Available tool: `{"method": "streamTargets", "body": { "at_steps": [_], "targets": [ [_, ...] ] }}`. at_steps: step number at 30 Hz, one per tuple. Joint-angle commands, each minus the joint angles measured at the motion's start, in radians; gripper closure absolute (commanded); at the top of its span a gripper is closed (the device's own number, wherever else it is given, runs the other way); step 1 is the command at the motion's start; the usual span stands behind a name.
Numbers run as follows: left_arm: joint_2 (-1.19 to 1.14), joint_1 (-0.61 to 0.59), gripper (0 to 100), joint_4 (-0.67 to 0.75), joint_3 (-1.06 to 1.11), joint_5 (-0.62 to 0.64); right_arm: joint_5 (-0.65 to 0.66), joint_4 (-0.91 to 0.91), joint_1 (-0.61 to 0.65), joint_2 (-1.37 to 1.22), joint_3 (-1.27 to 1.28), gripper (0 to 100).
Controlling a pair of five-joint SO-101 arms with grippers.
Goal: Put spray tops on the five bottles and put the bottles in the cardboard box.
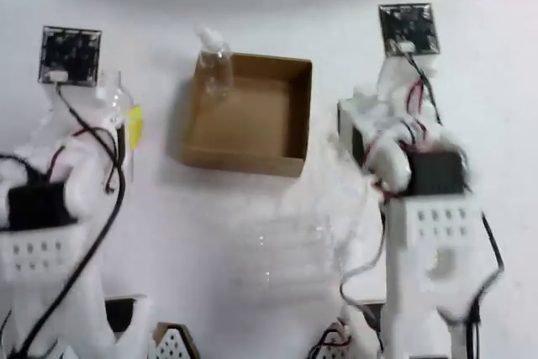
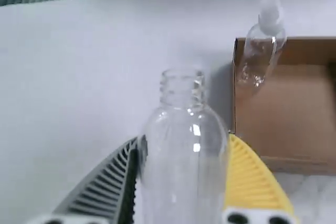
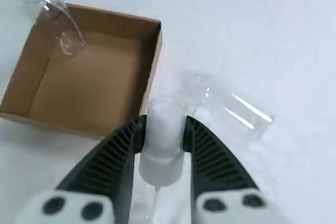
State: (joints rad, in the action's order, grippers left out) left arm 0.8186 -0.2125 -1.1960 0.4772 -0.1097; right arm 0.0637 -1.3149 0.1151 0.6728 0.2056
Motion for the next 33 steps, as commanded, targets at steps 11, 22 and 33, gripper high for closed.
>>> {"method": "streamTargets", "body": {
  "at_steps": [11, 22, 33],
  "targets": [
    [0.558, 0.189, 95, 0.143, 0.267, 0.009, 0.026, 0.397, 0.002, 0.394, -0.038, 98.2],
    [0.783, 0.355, 95, 0.33, 0.477, 0.009, 0.023, 0.757, 0.013, 0.526, -0.041, 98.2],
    [0.794, 0.475, 95, 0.489, 0.641, 0.009, -0.071, 0.967, 0.403, 0.467, -0.043, 98.3]
  ]
}}
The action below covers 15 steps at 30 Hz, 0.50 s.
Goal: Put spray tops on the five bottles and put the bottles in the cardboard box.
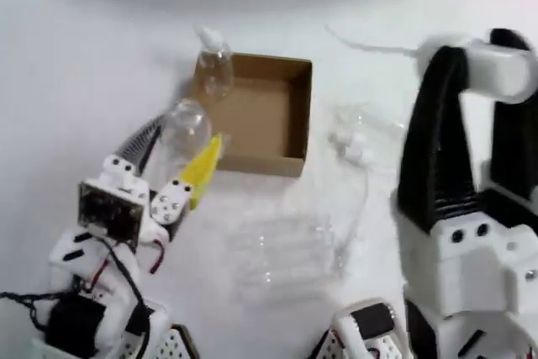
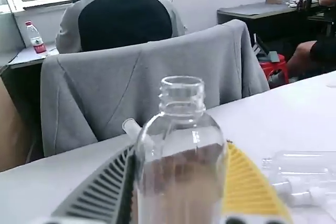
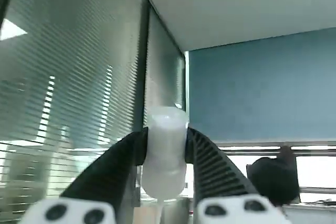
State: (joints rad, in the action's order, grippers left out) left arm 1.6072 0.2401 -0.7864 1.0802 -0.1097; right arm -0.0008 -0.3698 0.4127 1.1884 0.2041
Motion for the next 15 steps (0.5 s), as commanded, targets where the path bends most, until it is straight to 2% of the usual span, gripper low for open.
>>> {"method": "streamTargets", "body": {
  "at_steps": [1, 8, 12, 15],
  "targets": [
    [0.005, 0.019, 95, 0.097, 0.055, 0.009, -0.006, 0.021, 0.136, -0.064, -0.041, 98.3],
    [0.007, 0.019, 95, 0.126, 0.127, 0.003, 0.0, -0.025, 0.317, -0.179, -0.041, 98.3],
    [0.021, 0.016, 95, 0.129, 0.201, -0.002, 0.147, -0.079, 0.348, -0.24, -0.04, 98.3],
    [0.119, -0.033, 95, 0.129, 0.255, 0.002, 0.189, -0.107, 0.374, -0.286, -0.04, 98.3]
  ]
}}
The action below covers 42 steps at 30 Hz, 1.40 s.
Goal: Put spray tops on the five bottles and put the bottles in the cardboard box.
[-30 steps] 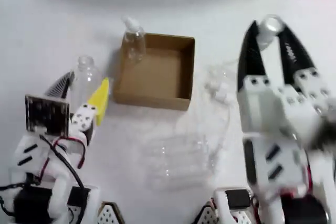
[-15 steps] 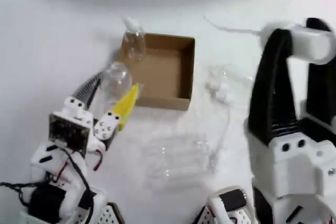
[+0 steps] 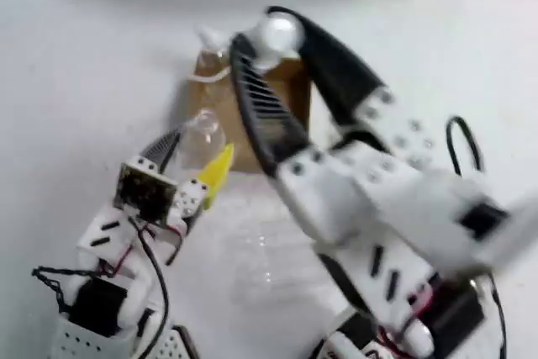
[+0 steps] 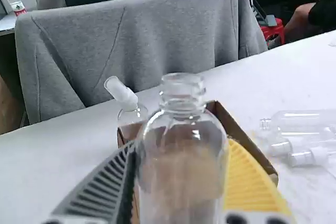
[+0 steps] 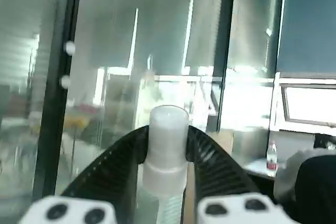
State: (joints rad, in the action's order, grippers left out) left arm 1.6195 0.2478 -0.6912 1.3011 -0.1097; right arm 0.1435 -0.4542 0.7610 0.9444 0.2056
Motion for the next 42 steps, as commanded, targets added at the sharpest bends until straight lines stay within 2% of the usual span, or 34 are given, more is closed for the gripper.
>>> {"method": "streamTargets", "body": {
  "at_steps": [1, 4, 27, 42],
  "targets": [
    [0.151, -0.054, 95, 0.034, 0.049, 0.003, 0.048, -0.027, 0.028, -0.056, -0.041, 98.3],
    [0.232, -0.081, 95, 0.032, 0.087, 0.008, 0.048, -0.028, 0.028, -0.087, -0.041, 98.3],
    [0.202, -0.084, 95, 0.069, 0.124, 0.006, 0.04, -0.163, 0.025, -0.096, -0.035, 98.3],
    [0.202, -0.084, 95, 0.063, 0.124, 0.002, 0.044, -0.157, 0.025, -0.096, -0.043, 98.3]
  ]
}}
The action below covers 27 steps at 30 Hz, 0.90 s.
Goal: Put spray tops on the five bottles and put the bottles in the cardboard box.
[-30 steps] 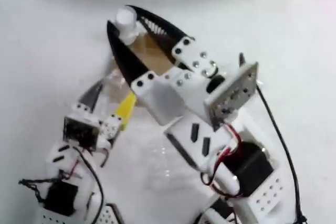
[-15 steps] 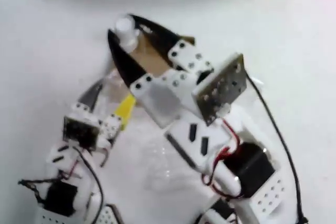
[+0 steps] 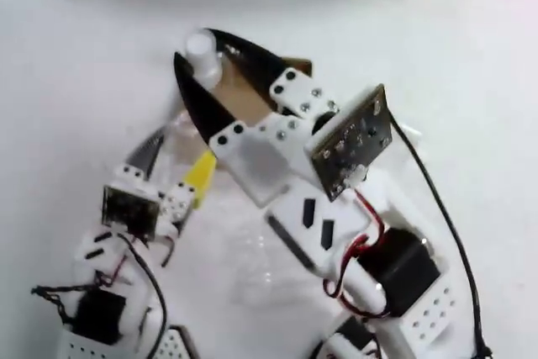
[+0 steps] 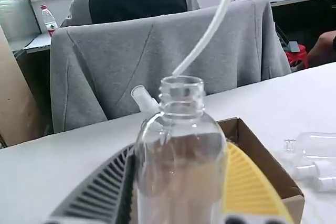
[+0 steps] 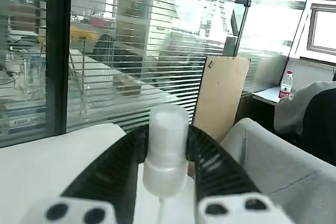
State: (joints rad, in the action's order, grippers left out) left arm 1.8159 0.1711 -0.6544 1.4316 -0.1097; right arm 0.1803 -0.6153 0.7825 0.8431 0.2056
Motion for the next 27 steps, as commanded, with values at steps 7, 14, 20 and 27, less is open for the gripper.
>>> {"method": "streamTargets", "body": {
  "at_steps": [7, 14, 20, 27],
  "targets": [
    [0.005, -0.007, 95, 0.026, -0.003, 0.002, 0.009, 0.004, 0.004, 0.007, -0.043, 98.3],
    [0.005, -0.005, 95, 0.032, 0.015, 0.0, 0.009, -0.002, 0.004, 0.024, -0.041, 98.3],
    [0.005, -0.004, 95, 0.032, 0.015, 0.0, 0.009, -0.015, 0.002, 0.047, -0.034, 98.3],
    [0.005, -0.005, 95, 0.032, 0.015, 0.0, 0.006, -0.016, 0.002, 0.048, -0.035, 98.3]
  ]
}}
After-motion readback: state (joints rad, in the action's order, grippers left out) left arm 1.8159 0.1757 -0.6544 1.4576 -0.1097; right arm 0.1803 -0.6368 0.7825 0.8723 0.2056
